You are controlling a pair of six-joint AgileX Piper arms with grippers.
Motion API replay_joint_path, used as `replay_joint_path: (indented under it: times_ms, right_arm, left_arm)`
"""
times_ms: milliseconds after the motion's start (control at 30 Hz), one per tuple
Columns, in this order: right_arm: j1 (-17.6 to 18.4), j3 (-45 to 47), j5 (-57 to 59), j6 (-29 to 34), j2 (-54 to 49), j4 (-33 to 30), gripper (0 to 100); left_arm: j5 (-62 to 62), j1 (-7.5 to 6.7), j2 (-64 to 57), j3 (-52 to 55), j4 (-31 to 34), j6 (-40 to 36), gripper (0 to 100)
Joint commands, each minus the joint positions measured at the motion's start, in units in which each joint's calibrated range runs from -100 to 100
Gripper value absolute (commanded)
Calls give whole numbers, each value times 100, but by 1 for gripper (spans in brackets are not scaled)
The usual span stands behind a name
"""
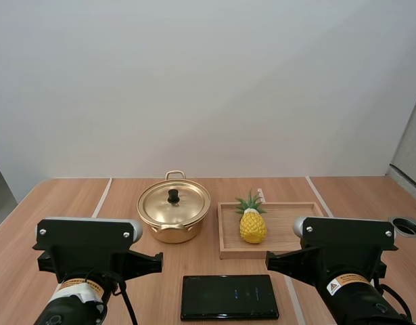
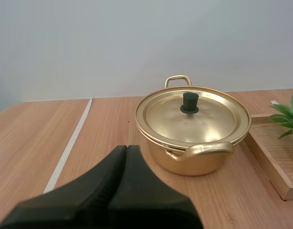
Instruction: Open the pot, put the grape inside, and close it
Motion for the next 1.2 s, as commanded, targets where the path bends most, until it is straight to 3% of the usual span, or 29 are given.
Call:
replay_joint_path:
  times_ms: [0, 1167]
  right_arm:
    - [-24, 20, -117, -12, -10, 26, 0]
    - [-24, 20, -117, -12, -10, 40, 0]
  left_arm:
    - [-127, 1, -35, 6, -60, 43, 0]
    - [-122, 1, -35, 6, -60, 151, 0]
